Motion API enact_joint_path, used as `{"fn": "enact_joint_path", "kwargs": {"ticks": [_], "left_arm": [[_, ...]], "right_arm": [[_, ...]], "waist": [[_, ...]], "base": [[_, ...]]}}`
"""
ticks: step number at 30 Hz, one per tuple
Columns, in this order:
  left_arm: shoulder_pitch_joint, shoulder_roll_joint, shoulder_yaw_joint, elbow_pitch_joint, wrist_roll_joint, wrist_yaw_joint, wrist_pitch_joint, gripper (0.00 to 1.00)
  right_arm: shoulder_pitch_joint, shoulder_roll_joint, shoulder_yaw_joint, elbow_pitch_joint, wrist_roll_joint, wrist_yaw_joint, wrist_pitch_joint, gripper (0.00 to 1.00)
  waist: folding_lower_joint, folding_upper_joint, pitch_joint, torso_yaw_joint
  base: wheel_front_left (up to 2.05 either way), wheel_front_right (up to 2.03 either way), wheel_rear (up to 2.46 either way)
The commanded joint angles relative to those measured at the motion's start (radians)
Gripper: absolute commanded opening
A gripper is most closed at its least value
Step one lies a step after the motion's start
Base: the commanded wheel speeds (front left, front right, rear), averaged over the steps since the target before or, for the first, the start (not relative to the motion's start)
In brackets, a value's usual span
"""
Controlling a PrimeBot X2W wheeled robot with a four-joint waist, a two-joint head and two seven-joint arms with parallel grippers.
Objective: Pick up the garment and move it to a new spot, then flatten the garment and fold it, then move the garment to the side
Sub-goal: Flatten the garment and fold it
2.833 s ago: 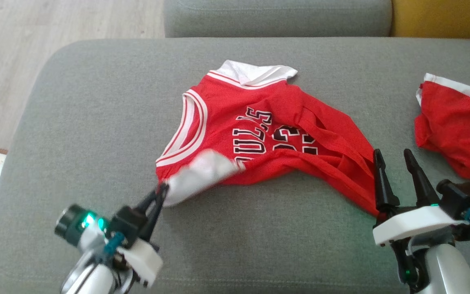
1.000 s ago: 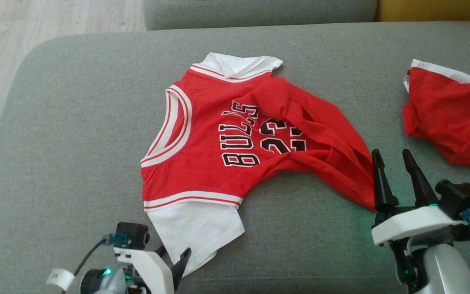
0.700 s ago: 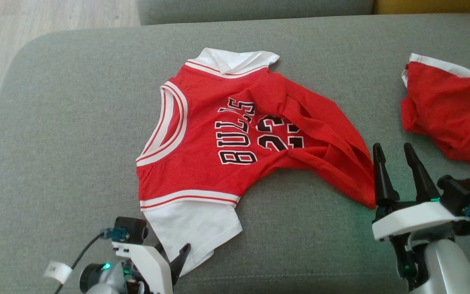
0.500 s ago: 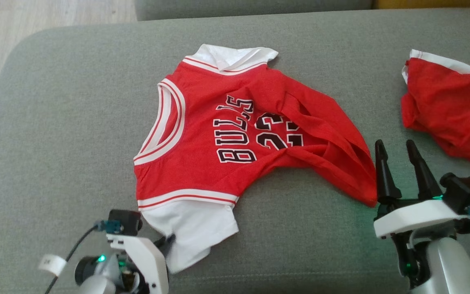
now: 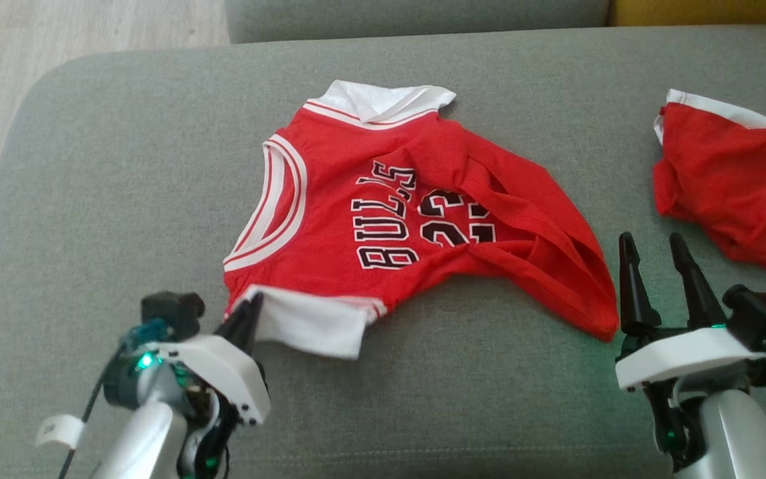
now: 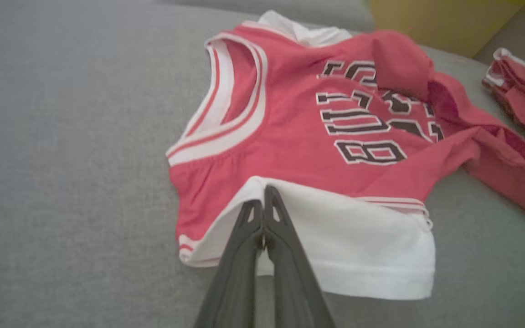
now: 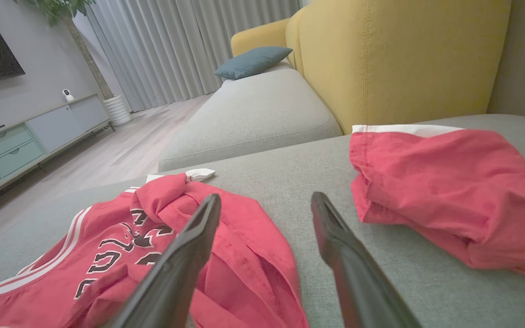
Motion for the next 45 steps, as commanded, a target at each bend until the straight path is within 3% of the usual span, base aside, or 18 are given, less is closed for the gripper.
{"fn": "enact_joint_path", "kwargs": {"ticks": [1, 9, 17, 35, 37, 38, 45], "left_arm": [[-0.056, 0.02, 0.043, -0.045, 0.009, 0.006, -0.024, 0.0], [-0.059, 0.032, 0.078, -0.099, 0.033, 0.053, -0.108, 0.0], [-0.048, 0.039, 0.103, -0.124, 0.056, 0.104, -0.172, 0.0], [-0.047, 0.045, 0.078, -0.122, 0.059, 0.109, -0.178, 0.0], [-0.049, 0.046, 0.078, -0.123, 0.058, 0.11, -0.179, 0.0], [-0.051, 0.047, 0.079, -0.124, 0.057, 0.11, -0.179, 0.0], [-0.066, 0.045, 0.11, -0.146, 0.026, 0.117, -0.198, 0.0]], "right_arm": [[-0.013, -0.003, 0.014, -0.019, -0.003, 0.007, 0.004, 1.0], [0.015, -0.003, -0.018, 0.099, 0.048, 0.007, 0.076, 1.0], [0.009, -0.003, 0.034, 0.222, 0.152, 0.007, 0.084, 1.0], [-0.105, -0.003, 0.101, 0.443, 0.291, 0.007, 0.034, 1.0], [-0.116, -0.003, 0.112, 0.457, 0.301, 0.007, 0.034, 0.11], [-0.121, -0.003, 0.12, 0.461, 0.306, 0.007, 0.034, 0.0], [-0.15, -0.003, 0.194, 0.372, 0.332, 0.007, 0.014, 0.0]], "waist": [[0.0, 0.0, -0.003, -0.002], [0.0, 0.0, -0.019, -0.013], [0.0, 0.0, -0.023, -0.013], [0.0, 0.0, -0.018, 0.002], [0.0, 0.0, -0.017, 0.003], [0.0, 0.0, -0.016, 0.002], [0.0, 0.0, -0.023, -0.004]], "base": [[0.0, 0.0, 0.0], [0.0, 0.0, 0.0], [0.0, 0.0, 0.0], [0.0, 0.0, 0.0], [0.0, 0.0, 0.0], [0.0, 0.0, 0.0], [0.0, 0.0, 0.0]]}}
